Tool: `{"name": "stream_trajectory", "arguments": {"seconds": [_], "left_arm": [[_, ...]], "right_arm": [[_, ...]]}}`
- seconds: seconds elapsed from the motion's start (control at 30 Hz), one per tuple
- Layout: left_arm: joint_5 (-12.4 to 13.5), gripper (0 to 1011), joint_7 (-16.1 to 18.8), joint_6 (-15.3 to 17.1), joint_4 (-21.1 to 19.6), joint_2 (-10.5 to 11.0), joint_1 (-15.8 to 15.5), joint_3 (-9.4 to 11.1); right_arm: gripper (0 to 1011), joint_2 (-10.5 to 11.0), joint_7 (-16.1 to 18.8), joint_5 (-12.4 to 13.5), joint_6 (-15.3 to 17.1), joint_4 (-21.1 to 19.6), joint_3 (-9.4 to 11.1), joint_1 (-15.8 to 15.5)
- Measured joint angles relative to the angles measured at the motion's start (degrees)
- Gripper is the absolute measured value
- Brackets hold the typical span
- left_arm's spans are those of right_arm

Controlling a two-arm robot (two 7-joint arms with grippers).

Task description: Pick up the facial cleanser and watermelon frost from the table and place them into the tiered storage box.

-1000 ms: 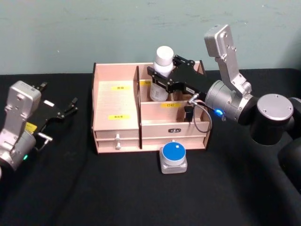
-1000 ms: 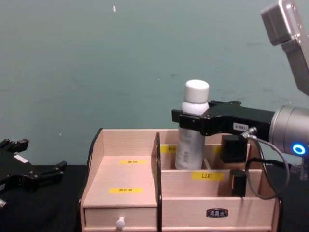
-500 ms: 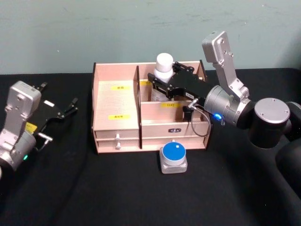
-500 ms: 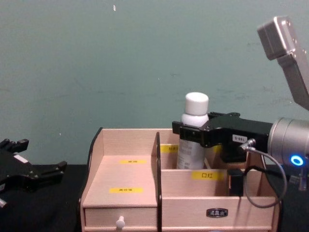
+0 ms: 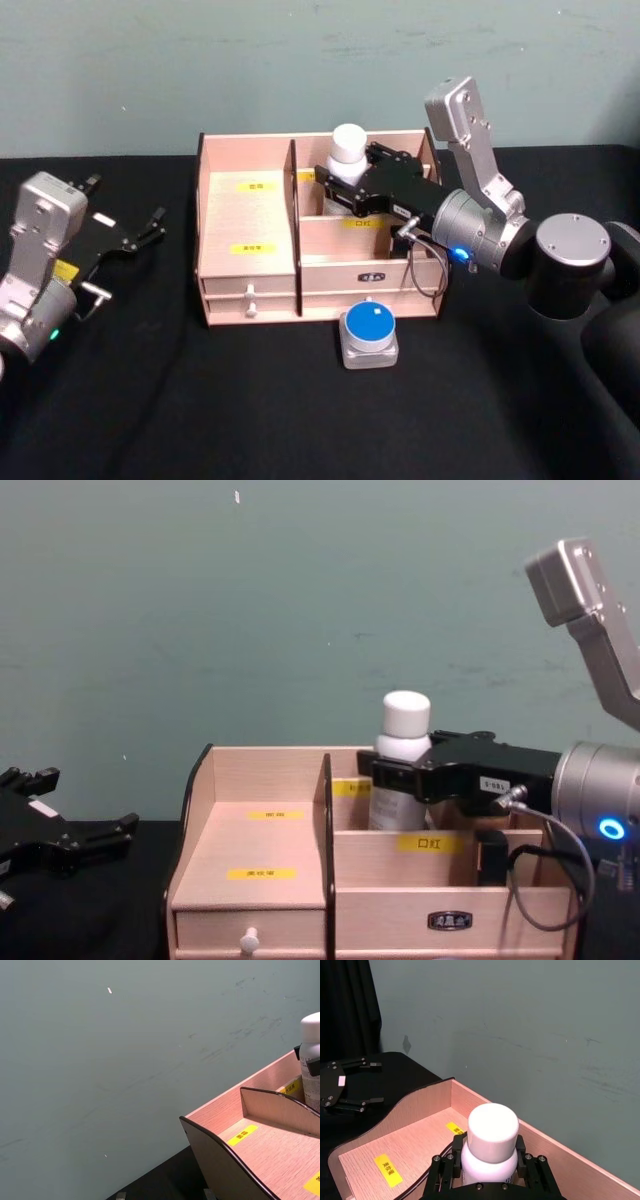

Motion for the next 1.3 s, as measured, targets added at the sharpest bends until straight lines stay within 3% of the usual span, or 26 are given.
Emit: {"name": "stream_trajectory", "arguments": {"seconds": [0.97,1.03,1.3], "left_arm": [[0.0,1001,0.0,0.0,0.0,0.0,0.0,0.0],[0.0,1001,0.0,0.0,0.0,0.0,0.0,0.0],[0.0,1001,0.0,0.0,0.0,0.0,0.0,0.0]], "right_arm": [[601,0.0,0.2,-0.4,0.8,0.7,-0.3,0.1],[621,0.0,0.2,-0.4,0.8,0.7,-0.3,0.1],[883,0.0,0.2,-0.4,0.8,0.7,-0.3,0.1]]}}
